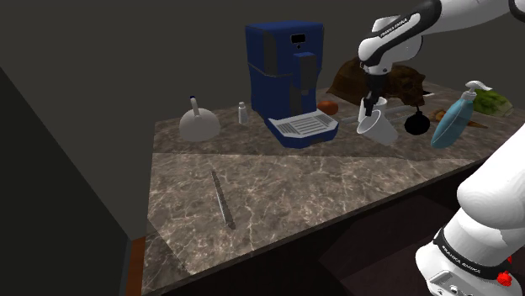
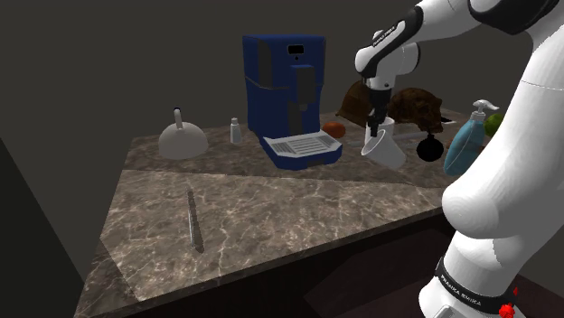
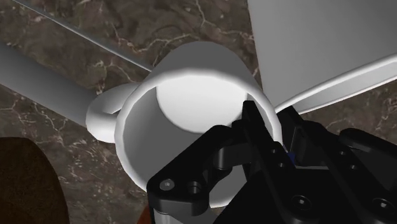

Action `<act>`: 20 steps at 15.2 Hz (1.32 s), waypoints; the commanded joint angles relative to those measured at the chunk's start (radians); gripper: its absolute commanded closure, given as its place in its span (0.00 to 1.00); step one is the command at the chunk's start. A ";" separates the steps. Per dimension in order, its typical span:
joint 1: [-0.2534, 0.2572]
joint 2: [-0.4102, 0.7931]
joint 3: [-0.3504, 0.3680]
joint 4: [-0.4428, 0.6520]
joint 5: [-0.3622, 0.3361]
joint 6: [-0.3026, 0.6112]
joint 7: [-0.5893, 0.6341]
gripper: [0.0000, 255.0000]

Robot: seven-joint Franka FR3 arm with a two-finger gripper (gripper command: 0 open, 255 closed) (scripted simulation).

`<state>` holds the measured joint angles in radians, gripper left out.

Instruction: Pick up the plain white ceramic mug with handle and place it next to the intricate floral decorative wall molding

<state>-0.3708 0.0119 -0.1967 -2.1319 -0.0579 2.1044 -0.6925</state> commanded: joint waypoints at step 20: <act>-0.002 0.052 0.000 -0.051 0.008 0.104 -0.002 0.00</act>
<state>-0.3734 0.0652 -0.1963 -2.1816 -0.0491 2.2081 -0.6949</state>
